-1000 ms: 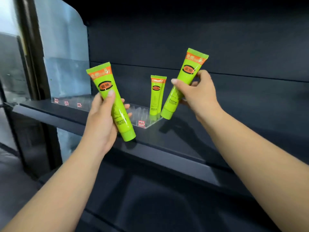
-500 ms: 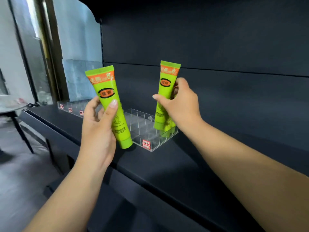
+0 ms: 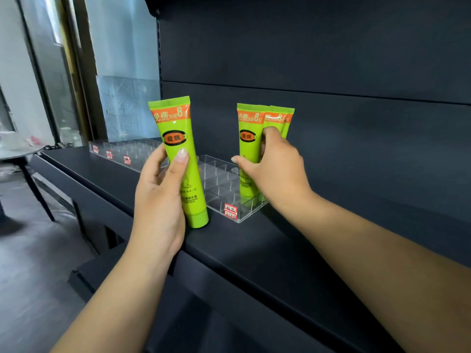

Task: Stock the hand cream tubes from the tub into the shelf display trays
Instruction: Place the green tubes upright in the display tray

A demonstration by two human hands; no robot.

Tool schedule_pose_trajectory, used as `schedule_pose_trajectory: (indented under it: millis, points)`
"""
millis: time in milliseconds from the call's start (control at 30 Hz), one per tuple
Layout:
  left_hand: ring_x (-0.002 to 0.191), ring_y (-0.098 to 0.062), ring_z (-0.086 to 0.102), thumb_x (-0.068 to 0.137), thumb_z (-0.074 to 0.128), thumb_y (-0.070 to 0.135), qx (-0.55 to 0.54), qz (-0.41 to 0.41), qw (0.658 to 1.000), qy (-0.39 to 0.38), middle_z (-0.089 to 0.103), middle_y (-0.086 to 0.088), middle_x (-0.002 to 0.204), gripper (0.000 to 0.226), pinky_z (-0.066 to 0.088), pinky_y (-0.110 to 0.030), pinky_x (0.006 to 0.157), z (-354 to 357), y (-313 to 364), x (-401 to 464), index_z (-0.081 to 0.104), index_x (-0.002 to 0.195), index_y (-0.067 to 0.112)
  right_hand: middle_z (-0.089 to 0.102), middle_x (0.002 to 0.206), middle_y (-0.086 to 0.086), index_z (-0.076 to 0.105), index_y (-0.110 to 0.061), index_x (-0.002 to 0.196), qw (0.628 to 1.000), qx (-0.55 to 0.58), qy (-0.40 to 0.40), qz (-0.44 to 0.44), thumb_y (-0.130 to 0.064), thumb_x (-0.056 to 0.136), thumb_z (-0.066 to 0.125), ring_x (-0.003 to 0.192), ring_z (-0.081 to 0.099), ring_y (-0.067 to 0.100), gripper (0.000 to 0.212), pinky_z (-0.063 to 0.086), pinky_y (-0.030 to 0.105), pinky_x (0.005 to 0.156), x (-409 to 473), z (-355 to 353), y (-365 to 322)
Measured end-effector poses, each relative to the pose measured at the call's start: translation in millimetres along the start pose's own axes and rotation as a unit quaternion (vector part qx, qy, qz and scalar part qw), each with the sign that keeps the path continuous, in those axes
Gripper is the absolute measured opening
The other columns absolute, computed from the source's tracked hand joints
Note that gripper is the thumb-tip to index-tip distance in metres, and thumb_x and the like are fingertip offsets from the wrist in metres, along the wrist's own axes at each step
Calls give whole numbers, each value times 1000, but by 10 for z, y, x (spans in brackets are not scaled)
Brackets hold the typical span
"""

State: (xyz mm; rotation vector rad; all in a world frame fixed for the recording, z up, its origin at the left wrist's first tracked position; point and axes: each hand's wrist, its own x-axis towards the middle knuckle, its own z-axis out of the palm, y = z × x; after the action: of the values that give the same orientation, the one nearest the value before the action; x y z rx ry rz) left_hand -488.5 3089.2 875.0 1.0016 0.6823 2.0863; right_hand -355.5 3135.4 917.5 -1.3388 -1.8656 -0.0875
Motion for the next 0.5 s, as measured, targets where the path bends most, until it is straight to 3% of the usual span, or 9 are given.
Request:
schedule_pose_trajectory:
  millis: [100, 200, 400, 500]
  points:
    - [79, -10, 58, 72, 64, 33, 4, -4, 1000, -3, 61, 5, 86, 53, 51, -20, 72, 11, 15, -10, 53, 120, 12, 60, 107, 9, 42, -9, 112, 1000, -8, 7, 26, -45, 82, 63, 98, 57, 30, 51, 38, 30, 73, 0, -3, 25]
    - [90, -15, 58, 67, 60, 36, 28, -13, 999, -9, 62, 4, 91, 55, 48, -30, 86, 17, 8, -21, 55, 117, 16, 61, 106, 11, 40, -8, 115, 998, -39, 1, 48, -51, 82, 60, 99, 57, 34, 58, 38, 32, 72, -3, -21, 28]
    - [92, -16, 56, 83, 57, 26, 38, -27, 999, -26, 63, 4, 92, 15, 44, -33, 90, 26, -1, -23, 61, 98, 29, 62, 105, 12, 43, -9, 110, 995, -76, -20, 60, -60, 81, 54, 99, 58, 37, 60, 44, 36, 75, -19, -38, 8]
    - [89, -14, 57, 87, 56, 23, 41, -32, 998, -25, 64, 4, 90, 12, 46, -32, 89, 25, 1, -22, 60, 96, 30, 63, 101, 11, 44, -12, 99, 995, -62, -23, 78, -63, 80, 53, 97, 59, 35, 55, 45, 36, 75, -42, -67, 20]
